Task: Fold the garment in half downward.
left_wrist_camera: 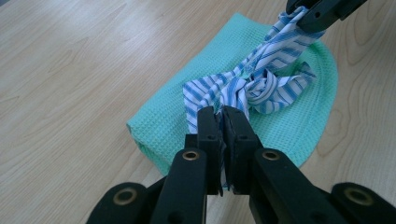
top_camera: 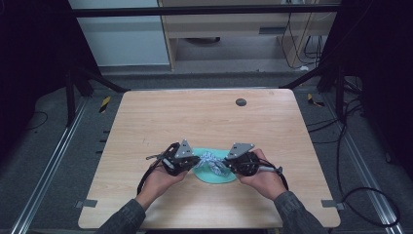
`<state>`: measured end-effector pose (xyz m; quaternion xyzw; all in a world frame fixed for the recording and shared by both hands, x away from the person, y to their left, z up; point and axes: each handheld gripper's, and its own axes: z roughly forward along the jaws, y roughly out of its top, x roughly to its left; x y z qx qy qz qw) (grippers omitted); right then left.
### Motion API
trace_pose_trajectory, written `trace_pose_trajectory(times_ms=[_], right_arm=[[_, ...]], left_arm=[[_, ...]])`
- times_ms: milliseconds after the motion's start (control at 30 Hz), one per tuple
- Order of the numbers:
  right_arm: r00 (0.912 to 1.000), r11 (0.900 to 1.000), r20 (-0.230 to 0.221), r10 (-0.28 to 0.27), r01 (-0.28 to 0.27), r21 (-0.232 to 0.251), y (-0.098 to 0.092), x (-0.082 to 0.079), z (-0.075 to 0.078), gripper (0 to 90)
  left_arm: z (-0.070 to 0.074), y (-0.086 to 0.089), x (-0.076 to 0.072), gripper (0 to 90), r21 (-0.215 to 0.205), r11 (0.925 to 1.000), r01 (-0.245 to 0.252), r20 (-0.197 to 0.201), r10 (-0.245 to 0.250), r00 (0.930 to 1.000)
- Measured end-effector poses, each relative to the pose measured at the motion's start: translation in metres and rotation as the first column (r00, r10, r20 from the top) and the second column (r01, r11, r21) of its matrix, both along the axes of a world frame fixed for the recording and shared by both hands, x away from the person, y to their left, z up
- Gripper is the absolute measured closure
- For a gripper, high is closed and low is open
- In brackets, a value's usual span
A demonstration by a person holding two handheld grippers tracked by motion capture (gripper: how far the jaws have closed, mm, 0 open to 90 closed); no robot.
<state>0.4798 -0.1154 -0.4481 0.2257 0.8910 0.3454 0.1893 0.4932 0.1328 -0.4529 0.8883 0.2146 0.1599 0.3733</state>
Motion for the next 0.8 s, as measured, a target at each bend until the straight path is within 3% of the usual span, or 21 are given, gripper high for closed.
trace_pose_trajectory(times_ms=[800], right_arm=[[0.9995, 1.0, -0.03, 0.008, -0.008, 0.003, -0.002, -0.021, -0.014, 75.1]], left_arm=[[-0.013, 0.003, -0.02, 85.9, 0.001, 0.9993, 0.037, -0.011, -0.037, 0.9993]])
